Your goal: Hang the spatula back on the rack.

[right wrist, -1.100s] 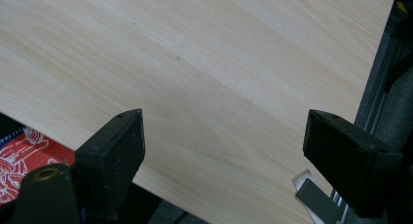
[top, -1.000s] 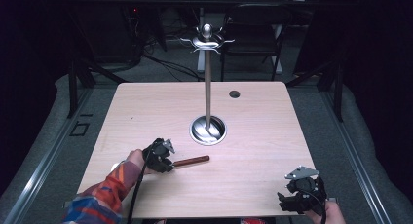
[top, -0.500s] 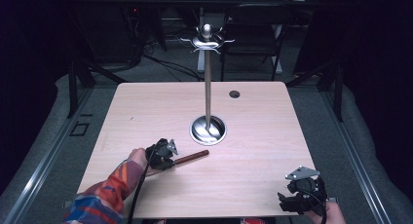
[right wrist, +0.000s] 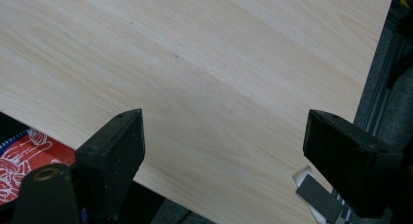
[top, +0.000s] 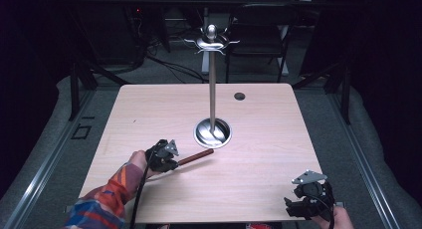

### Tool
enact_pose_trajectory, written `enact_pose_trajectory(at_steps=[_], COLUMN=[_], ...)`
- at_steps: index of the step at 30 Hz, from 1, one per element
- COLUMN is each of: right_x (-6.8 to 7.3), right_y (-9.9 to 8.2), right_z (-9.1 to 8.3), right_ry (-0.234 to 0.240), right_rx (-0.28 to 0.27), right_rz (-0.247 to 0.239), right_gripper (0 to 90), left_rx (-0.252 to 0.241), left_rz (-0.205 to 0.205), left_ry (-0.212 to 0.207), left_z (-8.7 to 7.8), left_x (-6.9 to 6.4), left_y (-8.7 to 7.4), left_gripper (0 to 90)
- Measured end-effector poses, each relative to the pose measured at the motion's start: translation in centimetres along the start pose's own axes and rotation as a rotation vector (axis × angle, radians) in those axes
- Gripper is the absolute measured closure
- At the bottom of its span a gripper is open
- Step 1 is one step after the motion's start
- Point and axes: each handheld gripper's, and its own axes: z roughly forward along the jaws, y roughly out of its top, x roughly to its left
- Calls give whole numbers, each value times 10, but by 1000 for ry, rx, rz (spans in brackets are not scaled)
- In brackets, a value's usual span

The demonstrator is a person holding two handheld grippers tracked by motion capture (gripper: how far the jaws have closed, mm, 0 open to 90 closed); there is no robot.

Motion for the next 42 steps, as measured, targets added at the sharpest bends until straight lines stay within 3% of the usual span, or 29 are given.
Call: enact_pose_trajectory(at_steps=[6,7,12,24,29,33,34,36,41,42], right_x=[-1,0,-1,0,0,0,0,0,0,0], right_y=[0,0,0,-1,0,0,0,0,-1,-1], right_z=[0,0,0,1,0,0,0,0,0,0], right_ry=[5,3,1,8,8,8,10,8,8,8], right_rx=[8,-2,3,-3,7,7,13,14,11,11], right_rz=[-5,5,1,8,1,-1,-5,-7,-2,-2], right_gripper=[150,150,150,149,149,149,149,149,149,149], left_rx=[-75,-114,-141,-251,-332,-364,-386,-395,-485,-485], left_rz=[-42,-59,-43,-100,-133,-146,-158,-163,-175,-175], left_ry=[26,40,82,134,186,212,236,238,328,328], left_z=[-11,-16,-24,-44,-59,-66,-70,-72,-86,-86], left_x=[2,3,3,5,6,6,7,7,5,5], left_y=[-5,-7,-9,-20,-27,-30,-32,-32,-34,-34], left_gripper=[840,840,842,841,842,843,843,843,843,844])
